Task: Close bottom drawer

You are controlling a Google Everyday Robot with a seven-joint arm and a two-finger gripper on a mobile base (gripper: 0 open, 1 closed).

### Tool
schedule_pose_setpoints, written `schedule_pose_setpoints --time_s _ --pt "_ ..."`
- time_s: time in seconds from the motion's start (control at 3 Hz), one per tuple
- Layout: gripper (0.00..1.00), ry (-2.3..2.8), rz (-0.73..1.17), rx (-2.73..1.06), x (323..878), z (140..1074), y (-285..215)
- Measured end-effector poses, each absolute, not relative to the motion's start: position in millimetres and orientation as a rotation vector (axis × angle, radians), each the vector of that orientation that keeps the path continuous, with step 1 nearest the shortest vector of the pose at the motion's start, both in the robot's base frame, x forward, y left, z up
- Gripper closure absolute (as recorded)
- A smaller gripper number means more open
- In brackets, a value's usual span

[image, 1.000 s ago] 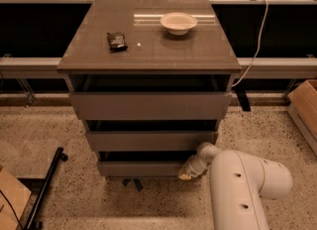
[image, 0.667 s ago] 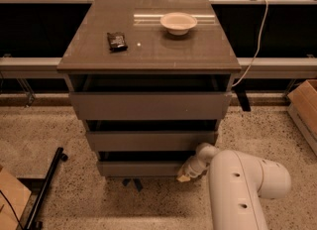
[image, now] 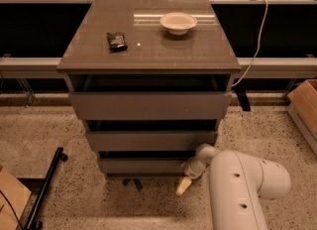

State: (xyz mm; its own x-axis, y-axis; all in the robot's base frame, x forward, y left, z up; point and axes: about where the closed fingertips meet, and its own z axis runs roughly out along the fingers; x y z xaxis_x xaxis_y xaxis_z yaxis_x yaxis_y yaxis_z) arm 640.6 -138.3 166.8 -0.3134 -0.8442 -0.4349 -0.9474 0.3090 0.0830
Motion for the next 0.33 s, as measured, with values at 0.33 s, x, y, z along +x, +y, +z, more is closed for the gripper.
schedule_pose_setpoints --time_s 0.33 --pt "0.0 2.271 0.47 -1.615 640.6 166.8 -138.3"
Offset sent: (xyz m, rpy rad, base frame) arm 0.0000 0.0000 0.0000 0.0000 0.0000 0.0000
